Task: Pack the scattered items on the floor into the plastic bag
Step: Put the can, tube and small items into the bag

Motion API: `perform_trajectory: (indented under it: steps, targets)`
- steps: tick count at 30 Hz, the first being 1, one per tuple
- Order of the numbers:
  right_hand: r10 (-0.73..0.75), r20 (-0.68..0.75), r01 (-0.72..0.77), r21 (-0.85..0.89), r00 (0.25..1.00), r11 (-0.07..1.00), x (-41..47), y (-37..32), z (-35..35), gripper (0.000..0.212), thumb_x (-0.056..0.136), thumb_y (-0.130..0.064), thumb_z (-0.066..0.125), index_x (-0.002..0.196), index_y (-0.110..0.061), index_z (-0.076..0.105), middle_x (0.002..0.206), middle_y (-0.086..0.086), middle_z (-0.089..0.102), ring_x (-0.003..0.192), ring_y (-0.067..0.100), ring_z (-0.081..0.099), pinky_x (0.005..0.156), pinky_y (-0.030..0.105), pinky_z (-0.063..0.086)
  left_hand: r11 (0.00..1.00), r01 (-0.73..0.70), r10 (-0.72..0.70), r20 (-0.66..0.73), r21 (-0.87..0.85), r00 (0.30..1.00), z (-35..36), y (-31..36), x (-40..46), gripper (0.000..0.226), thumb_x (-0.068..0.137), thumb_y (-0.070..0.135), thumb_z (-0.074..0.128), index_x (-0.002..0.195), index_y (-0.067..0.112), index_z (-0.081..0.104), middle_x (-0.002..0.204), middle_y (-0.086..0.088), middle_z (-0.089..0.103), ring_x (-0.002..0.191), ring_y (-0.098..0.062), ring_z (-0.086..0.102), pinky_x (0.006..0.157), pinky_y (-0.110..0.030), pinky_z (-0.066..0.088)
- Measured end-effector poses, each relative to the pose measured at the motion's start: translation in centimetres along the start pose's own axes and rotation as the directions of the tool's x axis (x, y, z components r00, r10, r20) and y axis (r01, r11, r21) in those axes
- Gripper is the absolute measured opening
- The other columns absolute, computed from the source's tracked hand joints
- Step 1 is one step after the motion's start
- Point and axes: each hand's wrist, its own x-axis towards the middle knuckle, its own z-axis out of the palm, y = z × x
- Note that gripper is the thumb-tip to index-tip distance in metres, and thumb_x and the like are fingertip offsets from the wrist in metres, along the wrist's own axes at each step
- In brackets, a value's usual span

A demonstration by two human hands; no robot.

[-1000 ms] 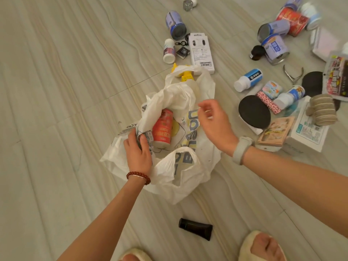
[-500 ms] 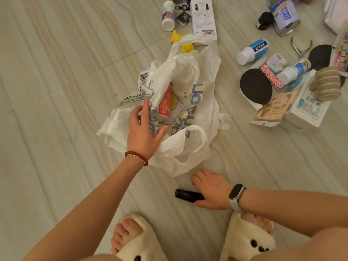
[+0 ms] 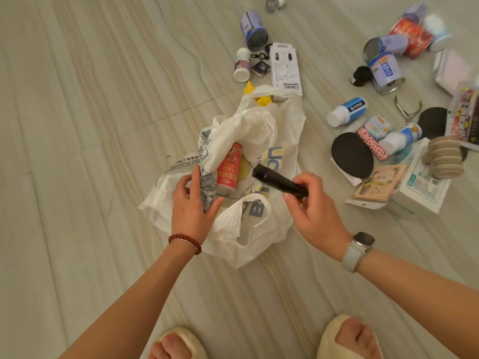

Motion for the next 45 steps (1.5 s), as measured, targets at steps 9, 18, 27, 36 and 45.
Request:
perform_trajectory:
  steps: [9,18,27,36,45]
  targets:
    - [0.083,0.374,-0.042,-0.115,0.924,0.992,3.5,2.0,2.6,0.032,0.097,-0.015,0.036,0.12,-0.008,0.057,0.123,0.008,0.059,0.118,0.022,0.049,0.093,0.018,0.03,0.945,-0.245,0.26,-0.038,0.218,0.965,-2.6,-0.1,-0.4,0.051,0.09,0.051,0.035,0.134,0.026,0.033,0.136,-0.012,0.046,0.127,-0.027,0.033,0.102,-0.049,0.032]
    - [0.48,-0.403,-0.594,-0.227,0.779,0.772,1.0,9.3,-6.4,0.045,0.087,-0.022,0.054,0.127,-0.003,0.043,0.128,0.02,0.045,0.121,0.035,0.04,0.1,0.043,0.035,0.754,-0.641,0.584,0.301,0.144,0.754,0.4,9.3,1.7,0.043,0.091,0.043,0.03,0.123,0.021,0.047,0.134,-0.006,0.051,0.127,-0.02,0.033,0.103,-0.042,0.031]
    - [0.543,-0.465,-0.695,-0.264,0.699,0.668,-1.2,12.5,-8.8,0.038,0.087,-0.035,0.054,0.116,-0.01,0.049,0.115,0.01,0.05,0.103,0.028,0.051,0.071,0.037,0.044,0.771,-0.612,0.374,0.652,0.177,0.66,10.3,17.9,7.7,0.053,0.091,0.038,0.037,0.138,0.015,0.029,0.143,-0.009,0.033,0.131,-0.027,0.033,0.107,-0.04,0.033]
    - [0.862,-0.137,-0.743,0.453,0.487,0.492,-2.9,15.2,-6.4,0.022,0.084,-0.049,0.051,0.083,-0.027,0.053,0.088,0.002,0.064,0.081,0.025,0.063,0.073,0.043,0.054,0.957,0.089,-0.202,0.419,0.275,0.885,20.5,22.5,9.9,0.062,0.082,0.051,0.053,0.122,0.006,0.044,0.127,-0.014,0.045,0.112,-0.032,0.05,0.091,-0.044,0.045]
    - [0.659,-0.258,-0.419,0.597,0.707,0.684,-1.0,12.2,-6.7,0.023,0.095,-0.016,0.042,0.083,-0.035,0.05,0.08,-0.008,0.062,0.057,-0.001,0.056,0.046,0.011,0.041,0.984,-0.11,0.145,0.278,-0.139,0.95,12.6,23.1,8.3,0.018,0.086,0.016,0.058,0.101,0.008,0.051,0.085,0.001,0.053,0.076,-0.015,0.049,0.059,-0.016,0.035]
